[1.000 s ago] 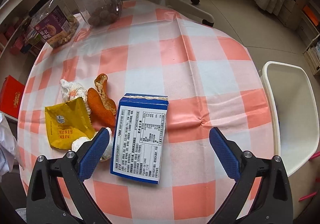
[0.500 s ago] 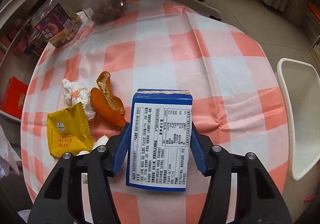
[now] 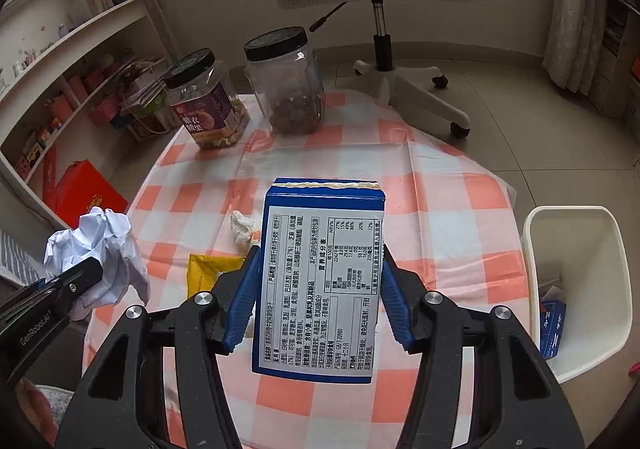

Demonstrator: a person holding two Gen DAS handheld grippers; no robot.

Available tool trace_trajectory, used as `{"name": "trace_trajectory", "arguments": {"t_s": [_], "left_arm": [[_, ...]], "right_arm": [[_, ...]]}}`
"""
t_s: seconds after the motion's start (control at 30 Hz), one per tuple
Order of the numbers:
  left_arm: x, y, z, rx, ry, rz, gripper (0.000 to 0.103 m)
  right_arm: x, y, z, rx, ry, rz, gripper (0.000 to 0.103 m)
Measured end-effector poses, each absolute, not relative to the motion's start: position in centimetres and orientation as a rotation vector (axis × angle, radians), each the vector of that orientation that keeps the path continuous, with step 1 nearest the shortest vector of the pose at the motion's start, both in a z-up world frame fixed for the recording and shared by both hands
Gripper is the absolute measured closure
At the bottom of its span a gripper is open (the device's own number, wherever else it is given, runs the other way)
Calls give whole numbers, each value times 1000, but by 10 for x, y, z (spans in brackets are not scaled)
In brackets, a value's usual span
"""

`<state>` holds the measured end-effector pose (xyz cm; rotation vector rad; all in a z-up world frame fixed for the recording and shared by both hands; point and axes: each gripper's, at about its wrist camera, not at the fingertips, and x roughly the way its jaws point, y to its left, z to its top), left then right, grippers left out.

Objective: Collect trash
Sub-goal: 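Carry the small box over the wastebasket and release it with the right gripper while the left carries the paper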

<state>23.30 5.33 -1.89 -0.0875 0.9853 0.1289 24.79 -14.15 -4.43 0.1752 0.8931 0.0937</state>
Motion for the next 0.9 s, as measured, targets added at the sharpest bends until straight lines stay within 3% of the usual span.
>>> {"name": "trace_trajectory", "arguments": {"t_s": [0.9], "left_arm": [[230, -15, -9, -11, 898, 27, 84]], "right_arm": [[216, -186, -9, 83, 766, 13, 50]]}}
